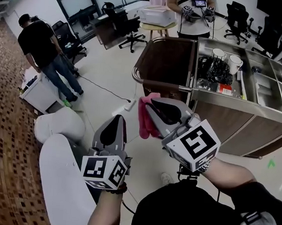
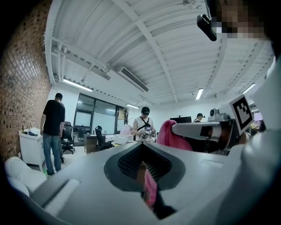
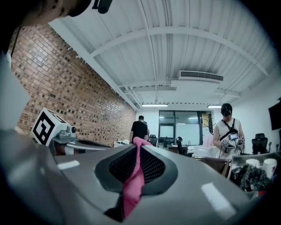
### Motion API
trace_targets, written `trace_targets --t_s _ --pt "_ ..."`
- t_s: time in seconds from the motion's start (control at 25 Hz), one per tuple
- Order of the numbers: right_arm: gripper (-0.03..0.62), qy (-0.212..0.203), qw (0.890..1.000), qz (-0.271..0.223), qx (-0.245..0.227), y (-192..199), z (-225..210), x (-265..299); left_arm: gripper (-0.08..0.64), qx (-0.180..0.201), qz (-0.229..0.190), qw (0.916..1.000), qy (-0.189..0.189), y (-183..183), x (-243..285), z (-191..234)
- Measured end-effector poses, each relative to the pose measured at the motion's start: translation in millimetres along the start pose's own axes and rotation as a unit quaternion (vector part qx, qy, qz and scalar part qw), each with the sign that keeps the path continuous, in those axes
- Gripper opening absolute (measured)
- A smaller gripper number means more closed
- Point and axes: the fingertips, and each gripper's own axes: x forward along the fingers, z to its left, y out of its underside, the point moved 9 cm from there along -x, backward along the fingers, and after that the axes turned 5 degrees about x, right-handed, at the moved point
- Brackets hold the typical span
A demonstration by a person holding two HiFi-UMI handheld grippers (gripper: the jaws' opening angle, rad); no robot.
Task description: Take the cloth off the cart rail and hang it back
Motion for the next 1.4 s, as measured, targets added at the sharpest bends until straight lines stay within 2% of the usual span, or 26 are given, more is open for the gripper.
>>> trace_targets --t_s 0.08,0.28,0.4,0.6,0.92,1.04,1.2,1.28,1.4 --pt "0.018 0.006 1.0 -0.001 0.0 2 8 45 0.005 0.0 0.0 1.0 0.01 3 9 45" --pt "0.018 0.019 1.0 -0.003 -0.005 2 -13 87 0.005 -0.003 0.002 0.9998 0.021 11 44 82" --pt "0.018 0.03 0.999 -0.003 -0.014 -3 -8 122 0.005 -0.013 -0.001 0.9994 0.033 16 57 119" --pt "0.018 0.053 0.998 -0.002 -0.026 -7 -2 154 0.005 -0.024 -0.01 0.9978 0.062 24 75 152" --pt "0.018 0.113 0.993 -0.004 -0.038 -11 31 221 0.005 -0.034 -0.019 0.9919 0.121 22 82 231" --pt "0.018 0.139 0.989 0.0 -0.046 -5 53 260 0.005 -0.041 -0.02 0.9884 0.145 28 76 276" --pt "0.018 0.169 0.984 0.011 -0.055 11 97 345 0.004 -0.053 -0.028 0.9838 0.169 42 59 369" --pt "0.018 0.18 0.981 0.01 -0.07 16 106 381 0.005 -0.058 -0.031 0.9817 0.179 48 58 405" --pt "0.018 0.189 0.973 -0.012 -0.131 12 96 409 0.005 -0.066 -0.03 0.9793 0.189 55 65 428"
